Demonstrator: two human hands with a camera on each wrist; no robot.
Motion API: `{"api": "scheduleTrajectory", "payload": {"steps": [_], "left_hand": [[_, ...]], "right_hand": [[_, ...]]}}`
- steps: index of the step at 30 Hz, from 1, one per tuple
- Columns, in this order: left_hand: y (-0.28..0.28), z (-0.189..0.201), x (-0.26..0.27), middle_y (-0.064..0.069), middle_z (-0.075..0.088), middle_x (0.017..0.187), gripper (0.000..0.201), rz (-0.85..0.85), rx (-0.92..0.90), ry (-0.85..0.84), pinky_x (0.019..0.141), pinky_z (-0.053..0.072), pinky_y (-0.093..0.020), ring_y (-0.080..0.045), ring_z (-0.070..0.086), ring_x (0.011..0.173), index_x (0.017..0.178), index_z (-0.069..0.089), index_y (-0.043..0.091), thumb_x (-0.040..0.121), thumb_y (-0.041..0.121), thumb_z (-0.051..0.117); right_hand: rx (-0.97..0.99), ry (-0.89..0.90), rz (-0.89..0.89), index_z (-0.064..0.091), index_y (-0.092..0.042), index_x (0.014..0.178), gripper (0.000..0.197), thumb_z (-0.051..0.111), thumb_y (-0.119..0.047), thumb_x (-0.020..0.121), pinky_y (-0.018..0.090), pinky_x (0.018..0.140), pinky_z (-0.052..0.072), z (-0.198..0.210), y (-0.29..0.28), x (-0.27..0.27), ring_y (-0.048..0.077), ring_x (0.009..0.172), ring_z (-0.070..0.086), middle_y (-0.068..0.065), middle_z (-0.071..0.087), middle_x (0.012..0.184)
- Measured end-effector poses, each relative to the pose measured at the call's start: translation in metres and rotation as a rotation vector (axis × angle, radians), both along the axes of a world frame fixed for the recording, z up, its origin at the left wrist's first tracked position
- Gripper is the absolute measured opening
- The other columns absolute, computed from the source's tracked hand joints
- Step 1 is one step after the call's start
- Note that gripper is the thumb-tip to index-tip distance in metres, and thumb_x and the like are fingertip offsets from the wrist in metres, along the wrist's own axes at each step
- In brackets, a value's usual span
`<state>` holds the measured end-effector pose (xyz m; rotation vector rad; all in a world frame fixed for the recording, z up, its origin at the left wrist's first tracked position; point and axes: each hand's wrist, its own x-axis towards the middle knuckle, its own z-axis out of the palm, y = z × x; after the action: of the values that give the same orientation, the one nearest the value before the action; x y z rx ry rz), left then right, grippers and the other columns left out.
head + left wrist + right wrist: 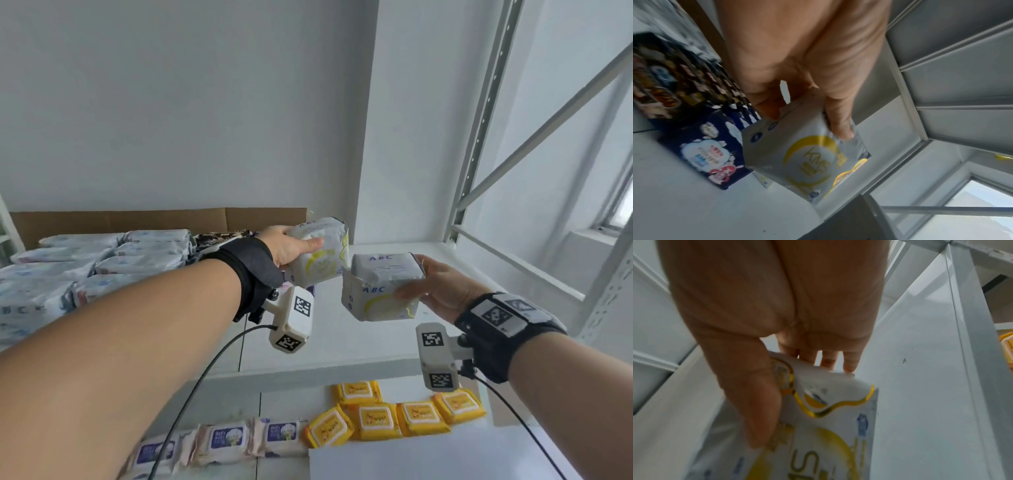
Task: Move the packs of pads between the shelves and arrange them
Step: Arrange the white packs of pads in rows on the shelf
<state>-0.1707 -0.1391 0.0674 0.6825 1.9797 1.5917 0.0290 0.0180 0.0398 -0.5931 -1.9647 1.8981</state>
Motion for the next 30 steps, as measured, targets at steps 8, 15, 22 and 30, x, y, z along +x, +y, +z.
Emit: {"api": "scheduleTrajectory", "payload": {"steps": [8, 15, 22, 30], "left_hand": [[0.046, 0.0, -0.097, -0.013, 0.066, 0.117, 0.059, -0.234, -0.018, 0.018, 0.09, 0.054, -0.042, -0.03, 0.064, 0.105, 0.125, 0.057, 0.006, 0.074, 0.025, 0.078], [0.086, -0.008, -0.125, -0.009, 0.064, 0.119, 0.07, -0.353, -0.049, 0.046, 0.092, 0.053, -0.042, -0.027, 0.063, 0.105, 0.13, 0.052, 0.007, 0.07, 0.031, 0.081], [0.141, -0.02, -0.135, -0.01, 0.06, 0.126, 0.076, -0.392, -0.154, 0.147, 0.083, 0.051, -0.03, -0.028, 0.061, 0.112, 0.135, 0.047, 0.008, 0.072, 0.037, 0.078], [0.195, -0.042, -0.144, -0.012, 0.054, 0.132, 0.078, -0.438, -0.583, 0.482, 0.099, 0.048, -0.037, -0.028, 0.056, 0.117, 0.136, 0.042, 0.003, 0.077, 0.043, 0.073]], "right_hand": [[-0.043, -0.009, -0.277, 0.045, 0.009, 0.128, 0.07, 0.046, 0.038, 0.065, 0.043, 0.091, 0.049, -0.015, 0.003, -0.075, 0.039, 0.108, 0.056, 0.027, 0.056, 0.119], [-0.026, -0.112, -0.447, 0.047, 0.005, 0.125, 0.07, 0.048, 0.039, 0.064, 0.04, 0.087, 0.05, -0.025, 0.015, -0.094, 0.038, 0.109, 0.057, 0.025, 0.058, 0.117], [0.046, -0.233, -0.452, 0.051, -0.005, 0.116, 0.07, 0.052, 0.037, 0.06, 0.05, 0.103, 0.043, -0.038, 0.056, -0.116, 0.041, 0.114, 0.056, 0.026, 0.06, 0.118], [0.016, -0.357, -0.241, 0.053, -0.015, 0.105, 0.069, 0.054, 0.035, 0.058, 0.046, 0.096, 0.048, -0.076, 0.106, -0.163, 0.037, 0.111, 0.058, 0.016, 0.064, 0.105]]}}
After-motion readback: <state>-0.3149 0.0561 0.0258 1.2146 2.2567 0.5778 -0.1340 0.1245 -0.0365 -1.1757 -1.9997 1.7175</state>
